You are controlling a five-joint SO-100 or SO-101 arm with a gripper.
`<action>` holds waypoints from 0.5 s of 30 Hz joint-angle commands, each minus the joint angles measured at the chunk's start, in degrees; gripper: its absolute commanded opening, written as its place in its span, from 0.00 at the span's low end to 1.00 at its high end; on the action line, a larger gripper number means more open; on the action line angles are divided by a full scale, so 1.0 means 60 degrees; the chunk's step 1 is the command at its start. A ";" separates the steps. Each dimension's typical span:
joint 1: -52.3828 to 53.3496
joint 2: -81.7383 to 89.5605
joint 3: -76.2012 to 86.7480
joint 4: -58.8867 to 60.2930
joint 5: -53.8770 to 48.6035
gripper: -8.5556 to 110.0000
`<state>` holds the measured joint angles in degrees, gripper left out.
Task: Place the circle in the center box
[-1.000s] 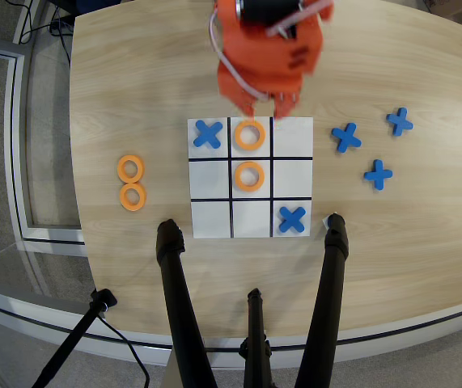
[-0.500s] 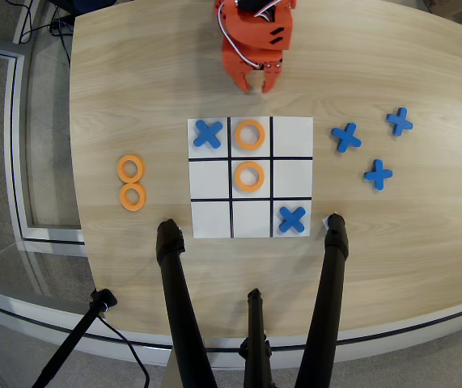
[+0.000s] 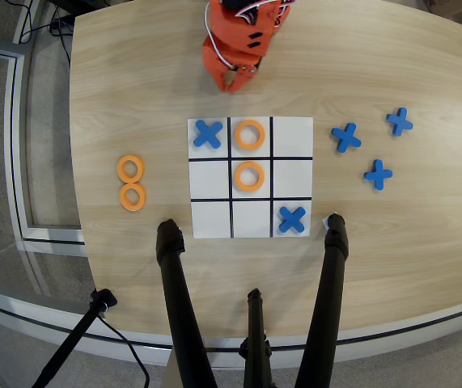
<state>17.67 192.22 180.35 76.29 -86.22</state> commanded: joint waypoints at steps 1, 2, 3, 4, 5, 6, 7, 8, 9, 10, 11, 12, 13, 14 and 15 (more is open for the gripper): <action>0.1436 0.0059 0.0527 0.0044 -0.0044 0.07; 0.1919 0.0088 0.0527 0.0059 -0.0044 0.07; 0.2520 0.0234 0.0527 0.0132 0.0000 0.07; 0.3135 0.0381 0.0527 0.0161 0.0044 0.07; 0.3721 0.0381 0.0527 0.0073 0.0029 0.07; 0.4351 0.0381 0.0527 0.0073 -0.0029 0.07; 0.5112 0.0381 0.0527 0.0132 -0.0029 0.07; 0.5859 0.0381 0.0527 0.0176 0.0059 0.07; 0.6606 0.0381 0.0527 0.0176 0.0059 0.07; 0.7339 0.0381 0.0527 0.0176 0.0059 0.07; 0.8115 0.0381 0.0527 0.0176 0.0059 0.07; 0.8906 0.0381 0.0527 0.0176 0.0059 0.07; 0.9565 0.0381 0.0527 0.0176 0.0059 0.07; 1.0078 0.0381 0.0527 0.0176 0.0059 0.07; 1.0576 0.0381 0.0527 0.0176 0.0059 0.07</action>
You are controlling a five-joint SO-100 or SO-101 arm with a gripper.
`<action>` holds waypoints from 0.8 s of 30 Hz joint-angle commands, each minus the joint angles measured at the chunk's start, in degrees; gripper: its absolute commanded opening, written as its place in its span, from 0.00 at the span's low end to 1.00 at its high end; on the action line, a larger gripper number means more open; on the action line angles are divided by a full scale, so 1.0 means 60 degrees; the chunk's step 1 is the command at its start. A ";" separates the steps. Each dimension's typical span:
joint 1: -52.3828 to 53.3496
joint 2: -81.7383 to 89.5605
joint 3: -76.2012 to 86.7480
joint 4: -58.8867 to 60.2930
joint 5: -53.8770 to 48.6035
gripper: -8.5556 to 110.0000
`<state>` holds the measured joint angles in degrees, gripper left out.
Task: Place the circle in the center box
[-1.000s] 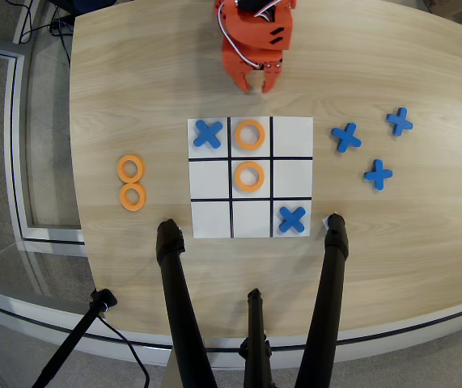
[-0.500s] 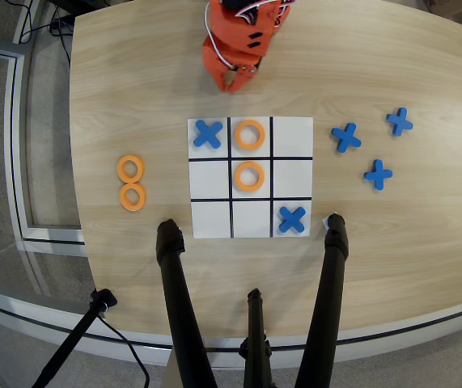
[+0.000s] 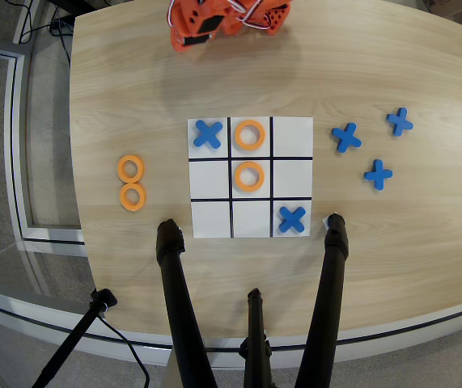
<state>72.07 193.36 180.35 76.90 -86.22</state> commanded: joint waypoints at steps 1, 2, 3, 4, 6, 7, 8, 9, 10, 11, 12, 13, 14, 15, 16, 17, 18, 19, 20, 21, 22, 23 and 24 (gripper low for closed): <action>0.2051 0.0190 0.0527 0.0073 0.0059 0.07; 0.2520 0.0190 0.0527 0.0073 0.0059 0.07; 0.2871 0.0190 0.0527 0.0073 0.0059 0.07; 0.3135 0.0190 0.0527 0.0073 0.0059 0.07; 0.3486 0.0190 0.0527 0.0073 0.0059 0.07; 0.3574 0.0190 0.0527 0.0073 0.0059 0.07; 0.3618 0.0190 0.0527 0.0073 0.0059 0.07; 0.3647 0.0190 0.0527 0.0073 0.0059 0.07; 0.3647 0.0190 0.0527 0.0073 0.0059 0.07; 0.3560 0.0190 0.0527 0.0073 0.0059 0.07; 0.3384 0.0190 0.0527 0.0073 0.0059 0.07; 0.3237 0.0176 0.0527 0.0073 0.0059 0.07; 0.3164 0.0176 0.0527 0.0073 0.0059 0.07; 0.3164 0.0176 0.0527 0.0073 0.0059 0.07; 0.3164 0.0176 0.0527 0.0073 0.0059 0.07; 0.3164 0.0176 0.0527 0.0073 0.0059 0.07; 0.3164 0.0176 0.0527 0.0073 0.0059 0.07; 0.3164 0.0176 0.0527 0.0073 0.0059 0.07; 0.3164 0.0176 0.0527 0.0073 0.0059 0.07; 0.3164 0.0176 0.0527 0.0073 0.0059 0.07; 0.3164 0.0176 0.0527 0.0073 0.0059 0.07; 0.3164 0.0176 0.0527 0.0073 0.0059 0.07; 0.3164 0.0176 0.0527 0.0073 0.0059 0.07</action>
